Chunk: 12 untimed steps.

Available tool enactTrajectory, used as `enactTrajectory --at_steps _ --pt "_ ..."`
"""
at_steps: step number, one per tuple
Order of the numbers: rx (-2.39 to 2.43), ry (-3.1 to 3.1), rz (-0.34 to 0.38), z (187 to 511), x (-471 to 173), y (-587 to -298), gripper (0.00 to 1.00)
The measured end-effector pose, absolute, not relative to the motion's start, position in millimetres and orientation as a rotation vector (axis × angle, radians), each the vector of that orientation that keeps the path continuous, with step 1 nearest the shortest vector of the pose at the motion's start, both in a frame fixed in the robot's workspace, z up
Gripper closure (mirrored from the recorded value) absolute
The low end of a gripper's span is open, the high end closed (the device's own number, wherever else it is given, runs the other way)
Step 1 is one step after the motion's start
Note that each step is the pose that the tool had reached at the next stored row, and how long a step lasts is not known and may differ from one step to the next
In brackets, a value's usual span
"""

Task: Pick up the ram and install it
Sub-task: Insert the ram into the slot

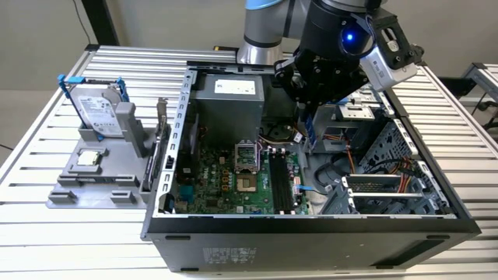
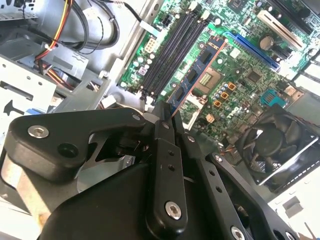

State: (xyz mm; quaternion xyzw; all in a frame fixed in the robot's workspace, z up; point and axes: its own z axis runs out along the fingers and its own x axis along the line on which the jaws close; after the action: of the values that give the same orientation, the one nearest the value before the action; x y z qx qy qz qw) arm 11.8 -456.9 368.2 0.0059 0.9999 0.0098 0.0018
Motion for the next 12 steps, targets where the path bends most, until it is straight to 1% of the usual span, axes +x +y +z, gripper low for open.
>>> enactTrajectory --at_steps 12 --pt "0.053 3.137 0.030 357 12 -457 1.00"
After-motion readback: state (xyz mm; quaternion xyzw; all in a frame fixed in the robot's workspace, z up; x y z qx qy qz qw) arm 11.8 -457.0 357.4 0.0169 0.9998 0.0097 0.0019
